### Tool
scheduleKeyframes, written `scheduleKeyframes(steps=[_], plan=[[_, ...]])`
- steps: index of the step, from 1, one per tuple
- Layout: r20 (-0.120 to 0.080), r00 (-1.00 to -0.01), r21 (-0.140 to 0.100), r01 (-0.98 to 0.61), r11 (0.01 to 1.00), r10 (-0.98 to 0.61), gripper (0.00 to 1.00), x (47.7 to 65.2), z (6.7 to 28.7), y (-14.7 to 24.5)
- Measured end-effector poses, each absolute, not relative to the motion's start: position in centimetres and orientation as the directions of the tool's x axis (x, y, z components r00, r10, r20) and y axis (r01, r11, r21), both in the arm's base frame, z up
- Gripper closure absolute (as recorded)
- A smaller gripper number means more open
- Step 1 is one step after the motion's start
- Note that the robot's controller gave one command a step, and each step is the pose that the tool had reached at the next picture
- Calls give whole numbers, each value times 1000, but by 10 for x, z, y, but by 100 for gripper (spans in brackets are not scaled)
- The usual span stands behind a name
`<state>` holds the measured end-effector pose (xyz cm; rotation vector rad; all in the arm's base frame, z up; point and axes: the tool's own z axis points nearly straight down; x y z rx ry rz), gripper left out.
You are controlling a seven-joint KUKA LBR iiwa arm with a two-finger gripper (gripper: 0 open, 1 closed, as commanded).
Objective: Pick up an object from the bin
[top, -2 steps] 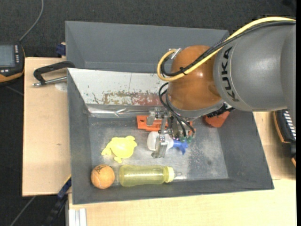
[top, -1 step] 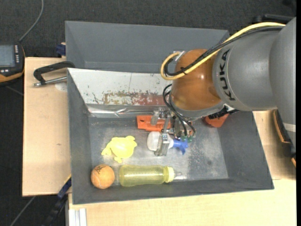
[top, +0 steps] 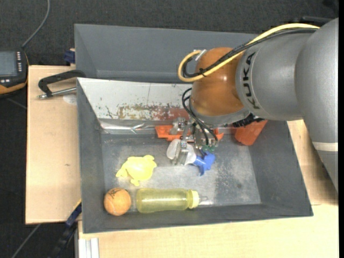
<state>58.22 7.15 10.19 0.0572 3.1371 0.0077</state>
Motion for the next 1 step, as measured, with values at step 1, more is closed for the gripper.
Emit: scheduleKeyframes(steps=[1], plan=[[-4, -999, 5, 36, 999, 36, 100, 582, 102, 71]])
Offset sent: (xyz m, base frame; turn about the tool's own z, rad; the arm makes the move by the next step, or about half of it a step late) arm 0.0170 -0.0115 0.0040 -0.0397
